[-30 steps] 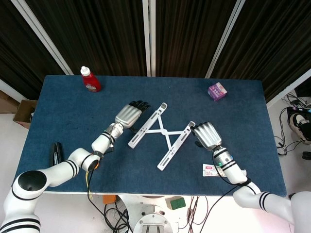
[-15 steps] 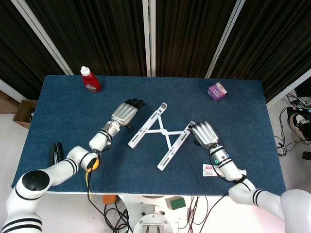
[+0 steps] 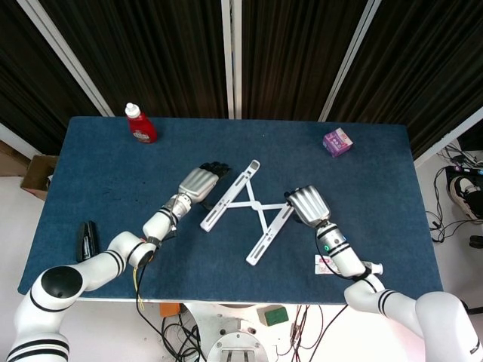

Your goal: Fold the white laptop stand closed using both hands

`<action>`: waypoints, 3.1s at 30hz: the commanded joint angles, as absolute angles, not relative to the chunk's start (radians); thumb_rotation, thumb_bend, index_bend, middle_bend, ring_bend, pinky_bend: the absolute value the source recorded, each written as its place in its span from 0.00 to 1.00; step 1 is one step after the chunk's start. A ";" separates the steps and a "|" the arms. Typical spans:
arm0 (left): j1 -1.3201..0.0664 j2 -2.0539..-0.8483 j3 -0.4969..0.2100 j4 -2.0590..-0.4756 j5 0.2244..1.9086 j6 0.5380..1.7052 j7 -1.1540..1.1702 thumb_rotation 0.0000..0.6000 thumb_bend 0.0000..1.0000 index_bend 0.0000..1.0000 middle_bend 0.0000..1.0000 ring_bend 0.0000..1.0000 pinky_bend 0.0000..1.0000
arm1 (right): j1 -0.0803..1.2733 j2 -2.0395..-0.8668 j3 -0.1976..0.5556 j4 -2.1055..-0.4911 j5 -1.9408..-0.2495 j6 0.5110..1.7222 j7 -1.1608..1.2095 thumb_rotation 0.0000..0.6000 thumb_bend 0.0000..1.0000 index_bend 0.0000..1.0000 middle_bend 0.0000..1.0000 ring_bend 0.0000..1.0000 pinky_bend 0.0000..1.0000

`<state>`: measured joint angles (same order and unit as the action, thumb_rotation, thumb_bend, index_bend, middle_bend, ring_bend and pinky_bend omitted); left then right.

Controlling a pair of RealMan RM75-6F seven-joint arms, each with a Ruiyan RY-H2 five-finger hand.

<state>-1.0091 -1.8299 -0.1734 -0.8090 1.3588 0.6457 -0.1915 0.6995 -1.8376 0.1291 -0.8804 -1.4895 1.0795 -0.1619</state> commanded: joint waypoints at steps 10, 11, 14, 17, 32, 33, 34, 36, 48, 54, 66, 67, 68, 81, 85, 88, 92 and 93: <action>-1.006 -1.825 -0.153 -0.835 1.385 0.665 -0.247 1.00 0.00 0.09 0.06 0.04 0.14 | 0.717 -1.917 0.124 -0.773 -1.505 1.105 -0.107 1.00 0.00 0.66 0.74 0.71 0.82; -1.005 -1.824 -0.152 -0.836 1.386 0.666 -0.251 1.00 0.00 0.09 0.06 0.04 0.14 | 0.719 -1.922 0.125 -0.769 -1.504 1.105 -0.102 1.00 0.00 0.66 0.74 0.71 0.82; -1.004 -1.822 -0.150 -0.842 1.387 0.668 -0.264 1.00 0.00 0.09 0.06 0.04 0.14 | 0.725 -1.939 0.126 -0.754 -1.508 1.112 -0.086 1.00 0.00 0.66 0.75 0.72 0.82; -1.003 -1.821 -0.147 -0.851 1.391 0.671 -0.277 1.00 0.00 0.09 0.06 0.04 0.14 | 0.733 -1.958 0.128 -0.740 -1.512 1.118 -0.073 1.00 0.00 0.66 0.75 0.72 0.82; -0.990 -1.787 -0.128 -0.938 1.422 0.705 -0.344 1.00 0.00 0.09 0.06 0.04 0.13 | 0.761 -2.015 0.118 -0.691 -1.535 1.135 -0.026 1.00 0.00 0.66 0.74 0.71 0.82; -0.985 -1.779 -0.129 -0.938 1.424 0.719 -0.335 1.00 0.00 0.09 0.06 0.04 0.14 | 0.760 -2.002 0.109 -0.710 -1.545 1.140 -0.026 1.00 0.00 0.65 0.72 0.71 0.82; -0.973 -1.765 -0.130 -0.944 1.423 0.744 -0.321 1.00 0.00 0.09 0.06 0.04 0.14 | 0.758 -1.975 0.095 -0.747 -1.561 1.148 -0.029 1.00 0.00 0.63 0.70 0.69 0.81; -0.946 -1.734 -0.133 -0.972 1.420 0.789 -0.306 1.00 0.00 0.09 0.06 0.04 0.14 | 0.761 -1.909 0.067 -0.837 -1.589 1.141 -0.028 1.00 0.00 0.52 0.63 0.63 0.74; -0.743 -1.474 -0.092 -1.298 1.387 1.002 -0.181 1.00 0.00 0.09 0.06 0.04 0.13 | 0.944 -1.587 0.099 -1.360 -1.465 0.703 -0.322 1.00 0.00 0.00 0.13 0.03 0.08; -0.700 -1.420 -0.070 -1.374 1.380 1.019 -0.141 1.00 0.00 0.09 0.06 0.04 0.13 | 1.017 -1.610 0.113 -1.346 -1.393 0.590 -0.424 1.00 0.00 0.00 0.12 0.02 0.06; -0.672 -1.400 -0.074 -1.391 1.375 1.019 -0.136 1.00 0.00 0.09 0.05 0.04 0.13 | 1.100 -1.666 0.120 -1.280 -1.345 0.513 -0.427 1.00 0.00 0.00 0.13 0.02 0.05; -0.671 -1.400 -0.074 -1.390 1.376 1.018 -0.137 1.00 0.00 0.09 0.04 0.04 0.13 | 1.106 -1.669 0.120 -1.275 -1.344 0.509 -0.425 1.00 0.00 0.00 0.13 0.02 0.04; -0.670 -1.401 -0.076 -1.388 1.376 1.017 -0.139 1.00 0.00 0.09 0.04 0.04 0.13 | 1.113 -1.674 0.121 -1.268 -1.342 0.504 -0.424 1.00 0.00 0.00 0.13 0.01 0.03; -0.655 -1.396 -0.083 -1.381 1.396 1.028 -0.168 1.00 0.00 0.09 0.04 0.04 0.13 | 1.146 -1.707 0.114 -1.211 -1.399 0.548 -0.352 1.00 0.31 0.48 0.45 0.31 0.19; -0.648 -1.391 -0.081 -1.383 1.403 1.033 -0.170 1.00 0.00 0.09 0.04 0.04 0.13 | 1.143 -1.706 0.105 -1.198 -1.431 0.578 -0.312 1.00 0.35 0.56 0.49 0.36 0.24; -0.644 -1.385 -0.080 -1.388 1.404 1.035 -0.164 1.00 0.00 0.09 0.04 0.04 0.13 | 1.138 -1.700 0.093 -1.199 -1.441 0.584 -0.296 1.00 0.34 0.55 0.49 0.35 0.24; -0.629 -1.360 -0.078 -1.404 1.404 1.051 -0.133 1.00 0.00 0.09 0.05 0.04 0.13 | 1.103 -1.658 0.089 -1.263 -1.377 0.593 -0.334 1.00 0.16 0.15 0.19 0.07 0.05; -0.623 -1.352 -0.076 -1.408 1.404 1.059 -0.122 1.00 0.00 0.09 0.04 0.04 0.13 | 1.084 -1.641 0.092 -1.294 -1.361 0.620 -0.346 1.00 0.13 0.06 0.12 0.02 0.01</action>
<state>-0.6312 -1.3619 -0.0782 -1.4017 1.4044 1.0491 -0.1343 1.1160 -1.6722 0.0912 -1.2440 -1.3974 0.5857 -0.3196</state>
